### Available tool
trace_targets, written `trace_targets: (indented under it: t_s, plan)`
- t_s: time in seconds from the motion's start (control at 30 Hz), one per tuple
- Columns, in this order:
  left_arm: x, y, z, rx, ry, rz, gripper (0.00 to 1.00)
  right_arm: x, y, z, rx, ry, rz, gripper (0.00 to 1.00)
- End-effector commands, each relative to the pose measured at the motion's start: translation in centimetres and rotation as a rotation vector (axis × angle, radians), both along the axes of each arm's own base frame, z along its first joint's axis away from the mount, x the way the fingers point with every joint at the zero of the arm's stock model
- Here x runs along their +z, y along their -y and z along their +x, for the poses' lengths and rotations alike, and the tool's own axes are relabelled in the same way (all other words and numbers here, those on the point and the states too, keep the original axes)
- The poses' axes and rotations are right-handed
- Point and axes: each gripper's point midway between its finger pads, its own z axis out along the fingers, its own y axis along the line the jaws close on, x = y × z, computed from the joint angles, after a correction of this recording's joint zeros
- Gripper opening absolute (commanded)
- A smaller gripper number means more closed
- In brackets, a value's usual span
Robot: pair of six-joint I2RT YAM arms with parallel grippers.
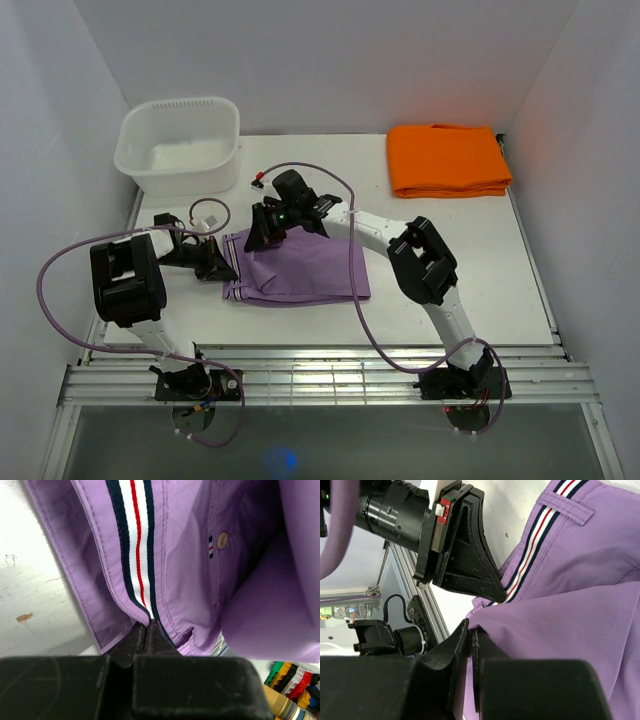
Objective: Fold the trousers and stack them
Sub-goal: Fold the trousers
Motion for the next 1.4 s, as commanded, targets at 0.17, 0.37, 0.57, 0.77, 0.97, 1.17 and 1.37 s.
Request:
trace_targets:
  t_s: [0.17, 0.37, 0.57, 0.77, 0.97, 1.17, 1.37]
  plan:
    - [0.2, 0.5, 0.1, -0.014, 0.017, -0.008, 0.00, 3.1, -2.5, 0.0, -0.018, -0.047, 0.117, 0.08]
    - [0.0, 0.4, 0.1, -0.010, 0.012, -0.008, 0.00, 3.2, -3.5, -0.7, -0.012, -0.079, 0.144, 0.08]
    - [-0.1, 0.6, 0.0, -0.013, 0.002, -0.015, 0.00, 2.1, -4.4, -0.8, -0.007, -0.086, 0.143, 0.08]
    - [-0.1, 0.5, 0.0, -0.013, 0.002, -0.014, 0.00, 0.8, -4.7, -0.7, -0.008, -0.090, 0.136, 0.08]
    - [0.5, -1.2, 0.9, 0.025, 0.030, 0.059, 0.24, 2.4, -4.8, -0.5, 0.021, -0.020, 0.176, 0.42]
    - [3.0, -6.8, 2.2, 0.145, 0.078, 0.167, 0.55, 7.0, -2.7, 1.2, 0.045, 0.159, 0.212, 0.75]
    - [7.1, -10.4, 2.9, 0.163, 0.223, 0.239, 0.62, 12.5, 1.5, 3.3, 0.112, 0.353, 0.246, 0.98]
